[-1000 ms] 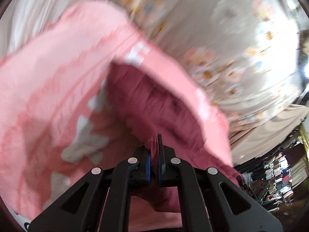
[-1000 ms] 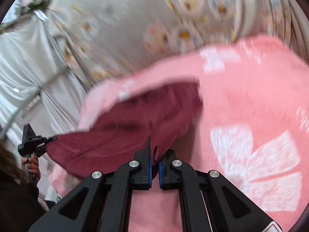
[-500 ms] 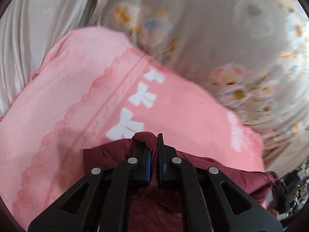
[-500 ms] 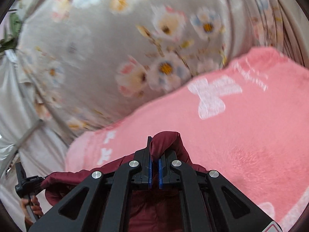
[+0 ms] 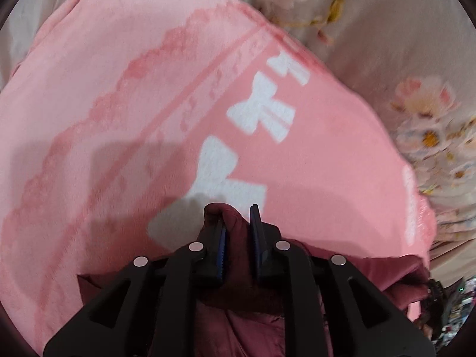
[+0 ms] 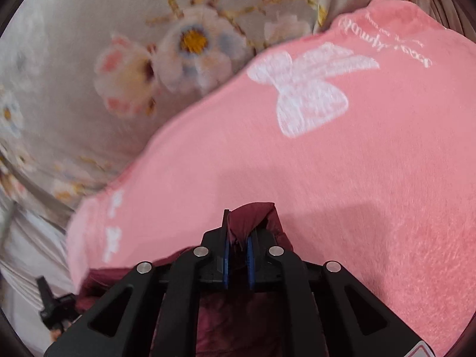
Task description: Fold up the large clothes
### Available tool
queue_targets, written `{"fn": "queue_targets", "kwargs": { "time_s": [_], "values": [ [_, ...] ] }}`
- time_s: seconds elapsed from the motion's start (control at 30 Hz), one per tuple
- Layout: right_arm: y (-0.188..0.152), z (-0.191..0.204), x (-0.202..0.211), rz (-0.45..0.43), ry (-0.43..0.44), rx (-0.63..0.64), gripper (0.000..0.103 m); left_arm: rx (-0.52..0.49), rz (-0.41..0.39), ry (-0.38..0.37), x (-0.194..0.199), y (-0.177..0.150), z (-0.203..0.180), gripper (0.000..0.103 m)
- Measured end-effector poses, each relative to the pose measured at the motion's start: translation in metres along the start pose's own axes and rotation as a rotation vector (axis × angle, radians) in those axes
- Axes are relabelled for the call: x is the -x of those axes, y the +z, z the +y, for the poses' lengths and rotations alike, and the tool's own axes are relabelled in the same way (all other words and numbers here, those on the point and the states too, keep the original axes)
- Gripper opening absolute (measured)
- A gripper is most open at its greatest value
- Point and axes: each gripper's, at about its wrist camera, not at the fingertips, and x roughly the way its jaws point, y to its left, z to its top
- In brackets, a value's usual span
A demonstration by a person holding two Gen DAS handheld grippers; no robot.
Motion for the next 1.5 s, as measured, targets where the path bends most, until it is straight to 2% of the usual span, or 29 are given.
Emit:
{"fn": "queue_targets", "kwargs": {
  "time_s": [0.07,0.1,0.13,0.17,0.2,0.23,0.27,0.3,0.37,0.5,0.53,0.6,0.63,0.7,0.8,0.9,0.93,1.07,1.37,1.5],
  "values": [
    [0.009,0.011,0.027,-0.093,-0.029,0.027,0.027,0.001,-0.028,-0.032,0.018,0.009,0.001,0.017],
    [0.011,0.017,0.036,-0.129,-0.034,0.047,0.032,-0.009,-0.046,-0.027,0.027,0.013,0.000,0.017],
    [0.013,0.024,0.048,-0.171,-0.033,0.076,0.040,-0.029,-0.079,-0.023,0.040,0.016,-0.001,0.022],
    [0.013,0.029,0.055,-0.192,-0.039,0.094,0.041,-0.038,-0.098,-0.014,0.047,0.017,-0.003,0.027],
    [0.012,0.039,0.062,-0.199,-0.041,0.130,0.041,-0.043,-0.127,0.003,0.056,0.017,-0.005,0.050],
    [0.010,0.048,0.063,-0.189,-0.042,0.168,0.041,-0.059,-0.188,0.043,0.069,0.015,-0.008,0.079],
    [0.003,0.062,0.060,-0.155,-0.048,0.227,0.041,-0.073,-0.235,0.076,0.075,0.015,-0.011,0.086],
    [-0.005,0.070,0.055,-0.124,-0.049,0.271,0.041,-0.107,-0.292,0.114,0.084,0.011,-0.017,0.088],
    [-0.031,0.092,0.038,-0.036,-0.031,0.383,0.041,-0.171,-0.303,0.144,0.090,0.007,-0.029,0.088],
    [-0.080,0.128,-0.001,0.086,-0.001,0.527,0.037,-0.203,-0.189,0.080,0.077,-0.002,-0.050,0.078],
    [-0.088,0.137,-0.012,0.114,0.005,0.541,0.035,-0.233,-0.160,0.086,0.067,-0.007,-0.060,0.071],
    [-0.101,0.152,-0.032,0.177,0.013,0.552,0.032,-0.296,-0.113,0.131,0.041,-0.021,-0.081,0.068],
    [-0.108,0.160,-0.043,0.206,0.010,0.565,0.025,-0.316,-0.095,0.142,0.031,-0.030,-0.088,0.063],
    [-0.118,0.173,-0.061,0.248,0.005,0.603,0.022,-0.357,-0.044,0.164,0.003,-0.046,-0.102,0.059],
    [-0.131,0.183,-0.092,0.302,-0.054,0.683,0.019,-0.389,0.001,0.195,-0.032,-0.061,-0.115,0.058],
    [-0.128,0.173,-0.111,0.311,-0.124,0.693,0.018,-0.415,0.000,0.262,-0.055,-0.072,-0.117,0.059],
    [-0.126,0.165,-0.117,0.323,-0.124,0.668,0.018,-0.415,-0.006,0.271,-0.060,-0.074,-0.115,0.060],
    [-0.123,0.144,-0.125,0.348,-0.089,0.579,0.011,-0.396,-0.041,0.265,-0.068,-0.079,-0.107,0.062],
    [-0.134,0.138,-0.130,0.297,-0.082,0.559,0.009,-0.405,-0.112,0.277,-0.075,-0.088,-0.106,0.064],
    [-0.128,0.130,-0.130,0.303,-0.031,0.508,0.009,-0.412,-0.120,0.287,-0.077,-0.088,-0.107,0.065]
  ]
}}
